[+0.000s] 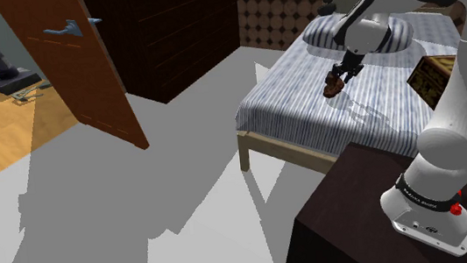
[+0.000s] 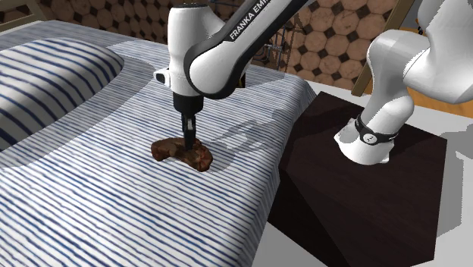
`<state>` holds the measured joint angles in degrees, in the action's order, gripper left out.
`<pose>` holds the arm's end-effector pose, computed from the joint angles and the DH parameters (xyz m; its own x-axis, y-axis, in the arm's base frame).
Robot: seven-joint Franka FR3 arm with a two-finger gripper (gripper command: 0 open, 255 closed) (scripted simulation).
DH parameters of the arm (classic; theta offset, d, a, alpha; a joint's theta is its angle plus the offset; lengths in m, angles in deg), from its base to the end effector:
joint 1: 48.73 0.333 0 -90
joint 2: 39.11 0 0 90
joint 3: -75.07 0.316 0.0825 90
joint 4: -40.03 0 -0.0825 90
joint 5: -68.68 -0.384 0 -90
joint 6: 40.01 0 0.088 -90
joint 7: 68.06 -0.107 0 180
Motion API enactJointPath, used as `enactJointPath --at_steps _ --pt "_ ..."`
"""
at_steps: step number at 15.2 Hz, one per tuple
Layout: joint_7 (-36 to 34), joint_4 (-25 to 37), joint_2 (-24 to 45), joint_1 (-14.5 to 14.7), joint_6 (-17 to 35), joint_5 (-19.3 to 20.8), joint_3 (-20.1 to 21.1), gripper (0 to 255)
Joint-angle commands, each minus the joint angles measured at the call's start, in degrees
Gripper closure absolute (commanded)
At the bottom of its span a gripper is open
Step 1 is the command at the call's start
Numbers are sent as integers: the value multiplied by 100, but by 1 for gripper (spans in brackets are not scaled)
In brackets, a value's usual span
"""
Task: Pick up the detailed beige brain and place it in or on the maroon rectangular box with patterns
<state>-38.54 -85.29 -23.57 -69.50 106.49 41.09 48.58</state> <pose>0.3833 -0.4204 0.2874 0.7613 -0.6197 0.1906 -0.6096 -0.7843 -0.1149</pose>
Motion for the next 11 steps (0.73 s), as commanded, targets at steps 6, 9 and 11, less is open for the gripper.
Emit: enactJointPath --at_steps 6,9,11 --pt "-117 11 -118 45 -106 144 -64 255" --pt "-286 40 -296 105 -272 354 -148 255" --pt "-395 66 -411 139 -386 490 -197 255"
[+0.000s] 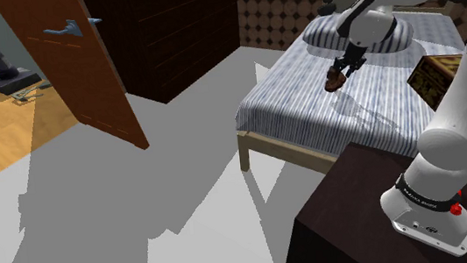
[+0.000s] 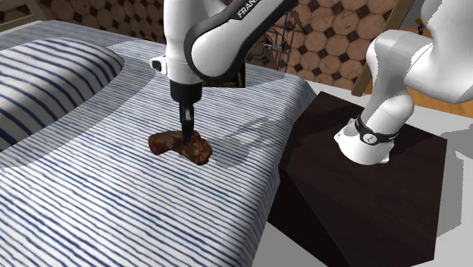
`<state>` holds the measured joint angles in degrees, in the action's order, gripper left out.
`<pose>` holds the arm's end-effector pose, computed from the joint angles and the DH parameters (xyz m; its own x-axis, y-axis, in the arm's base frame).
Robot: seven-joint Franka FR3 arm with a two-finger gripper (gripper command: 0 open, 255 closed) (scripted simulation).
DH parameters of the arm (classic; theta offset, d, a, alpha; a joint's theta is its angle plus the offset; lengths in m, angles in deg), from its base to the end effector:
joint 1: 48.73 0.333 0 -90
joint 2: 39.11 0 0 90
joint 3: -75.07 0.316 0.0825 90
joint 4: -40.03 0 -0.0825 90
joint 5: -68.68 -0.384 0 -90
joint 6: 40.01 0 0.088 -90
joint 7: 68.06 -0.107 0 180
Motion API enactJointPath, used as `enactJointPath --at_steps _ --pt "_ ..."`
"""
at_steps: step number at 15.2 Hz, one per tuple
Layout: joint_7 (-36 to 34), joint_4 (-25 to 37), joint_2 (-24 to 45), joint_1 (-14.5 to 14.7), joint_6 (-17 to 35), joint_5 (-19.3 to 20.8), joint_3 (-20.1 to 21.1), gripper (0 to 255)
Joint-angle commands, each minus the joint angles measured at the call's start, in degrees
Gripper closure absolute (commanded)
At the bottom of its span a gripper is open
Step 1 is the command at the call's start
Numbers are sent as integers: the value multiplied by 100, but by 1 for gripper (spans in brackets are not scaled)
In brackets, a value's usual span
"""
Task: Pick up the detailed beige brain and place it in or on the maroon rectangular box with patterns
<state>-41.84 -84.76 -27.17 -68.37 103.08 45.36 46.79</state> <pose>0.3822 -0.4213 0.3192 0.7615 -0.6197 0.1898 -0.6097 -0.7843 -0.1149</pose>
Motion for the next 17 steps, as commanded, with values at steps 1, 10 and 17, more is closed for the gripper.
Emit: enactJointPath --at_steps 1,10,17 --pt "-118 28 -107 40 -104 130 -39 255" --pt "-553 230 -573 134 -656 663 -173 255" --pt "-1372 202 -716 321 -707 1243 -156 0"
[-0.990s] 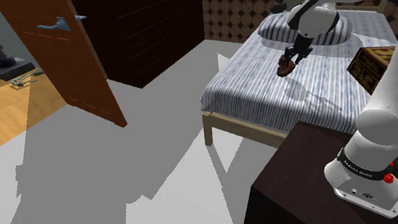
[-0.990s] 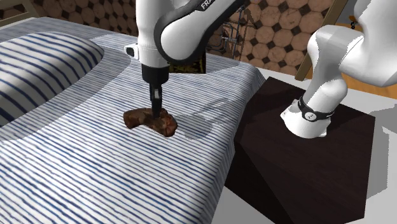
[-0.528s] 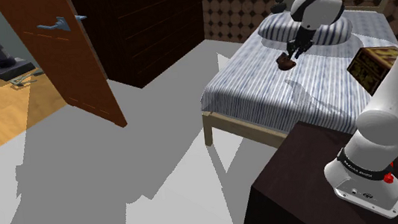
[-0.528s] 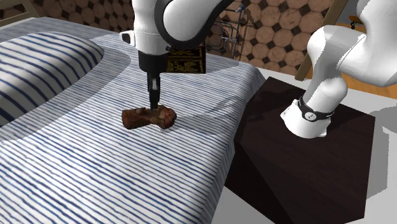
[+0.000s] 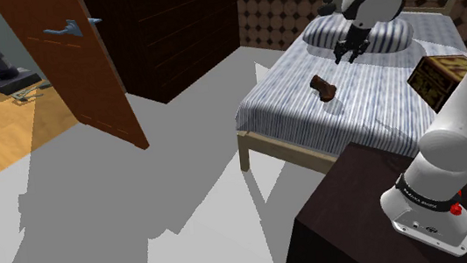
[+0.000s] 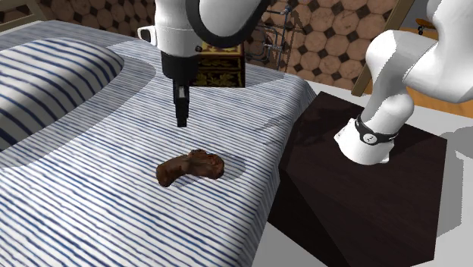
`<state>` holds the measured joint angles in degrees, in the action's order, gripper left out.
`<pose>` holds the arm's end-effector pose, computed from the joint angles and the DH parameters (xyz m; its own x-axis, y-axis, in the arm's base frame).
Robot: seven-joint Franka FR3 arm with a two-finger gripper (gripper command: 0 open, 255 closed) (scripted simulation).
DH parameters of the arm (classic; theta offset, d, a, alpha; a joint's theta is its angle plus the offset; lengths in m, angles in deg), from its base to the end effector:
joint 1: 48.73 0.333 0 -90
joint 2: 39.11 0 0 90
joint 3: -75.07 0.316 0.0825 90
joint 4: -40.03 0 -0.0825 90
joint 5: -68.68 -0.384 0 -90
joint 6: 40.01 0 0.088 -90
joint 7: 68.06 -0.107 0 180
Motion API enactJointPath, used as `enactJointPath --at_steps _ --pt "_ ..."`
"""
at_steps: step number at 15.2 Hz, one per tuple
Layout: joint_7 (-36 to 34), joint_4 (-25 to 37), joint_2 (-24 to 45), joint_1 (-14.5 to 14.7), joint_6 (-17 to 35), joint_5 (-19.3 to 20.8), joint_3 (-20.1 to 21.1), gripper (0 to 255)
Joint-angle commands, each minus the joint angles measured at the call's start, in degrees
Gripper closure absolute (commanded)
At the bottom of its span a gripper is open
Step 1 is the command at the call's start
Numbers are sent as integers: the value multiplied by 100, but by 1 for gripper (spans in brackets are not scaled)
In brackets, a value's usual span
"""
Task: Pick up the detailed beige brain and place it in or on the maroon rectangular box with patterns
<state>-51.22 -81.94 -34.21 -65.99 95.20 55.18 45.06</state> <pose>0.3901 -0.4130 0.3899 0.7583 -0.6255 0.1836 -0.6191 -0.7792 -0.0976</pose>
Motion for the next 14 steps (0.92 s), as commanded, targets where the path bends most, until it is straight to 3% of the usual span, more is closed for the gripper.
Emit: enactJointPath --at_steps 1,4,7,14 --pt "-1115 -149 23 247 156 677 39 0" --pt "-3032 -125 334 729 81 1729 77 0" --pt "-4592 204 921 1200 -333 2327 72 0" --pt "-4672 148 1330 1154 20 2237 83 0"
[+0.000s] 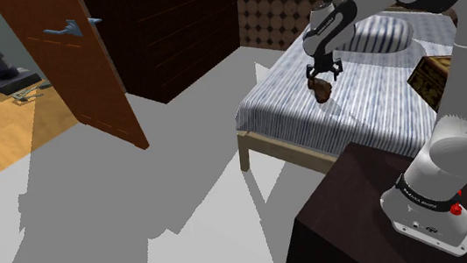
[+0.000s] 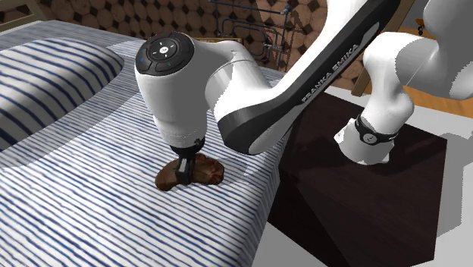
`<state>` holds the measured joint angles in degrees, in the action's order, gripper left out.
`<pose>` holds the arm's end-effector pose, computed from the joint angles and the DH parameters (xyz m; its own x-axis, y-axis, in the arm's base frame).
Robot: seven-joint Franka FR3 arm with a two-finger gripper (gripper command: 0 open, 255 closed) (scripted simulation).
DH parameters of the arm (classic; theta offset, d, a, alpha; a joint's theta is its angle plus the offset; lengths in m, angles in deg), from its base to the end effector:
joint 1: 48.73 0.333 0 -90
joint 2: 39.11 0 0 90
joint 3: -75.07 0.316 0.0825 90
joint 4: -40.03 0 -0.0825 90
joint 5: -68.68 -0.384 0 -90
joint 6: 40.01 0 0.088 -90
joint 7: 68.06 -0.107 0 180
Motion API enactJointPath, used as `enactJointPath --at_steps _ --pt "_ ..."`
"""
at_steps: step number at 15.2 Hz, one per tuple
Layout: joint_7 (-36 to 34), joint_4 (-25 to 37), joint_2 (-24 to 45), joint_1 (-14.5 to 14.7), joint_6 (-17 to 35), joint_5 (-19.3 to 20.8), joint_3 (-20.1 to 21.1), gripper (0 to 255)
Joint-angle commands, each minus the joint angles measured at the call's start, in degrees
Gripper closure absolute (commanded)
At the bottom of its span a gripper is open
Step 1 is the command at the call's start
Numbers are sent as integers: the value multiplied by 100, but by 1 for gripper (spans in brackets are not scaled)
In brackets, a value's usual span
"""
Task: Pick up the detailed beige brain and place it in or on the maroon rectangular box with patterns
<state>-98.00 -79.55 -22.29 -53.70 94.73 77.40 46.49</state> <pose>0.4867 -0.3180 0.3014 0.5619 -0.8201 0.1084 -0.8182 -0.5316 0.2192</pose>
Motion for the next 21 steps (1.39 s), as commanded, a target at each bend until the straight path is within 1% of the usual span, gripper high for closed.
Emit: enactJointPath --at_steps 1,9,10,11,15,17,18,19,21 --pt "31 -115 225 -111 176 -20 -45 0" --pt "30 -115 225 -114 176 -19 -42 0" --pt "43 -69 314 -133 215 -64 -19 255" --pt "10 -145 340 -122 310 -66 -9 255" --pt "222 -81 417 -274 361 -135 -34 255" --pt "97 -85 313 -174 252 -73 -34 255" --pt "152 6 393 -217 237 -125 -19 255" --pt "28 -114 224 -120 176 -16 -36 255" --pt "25 -88 110 -87 43 27 -68 255"
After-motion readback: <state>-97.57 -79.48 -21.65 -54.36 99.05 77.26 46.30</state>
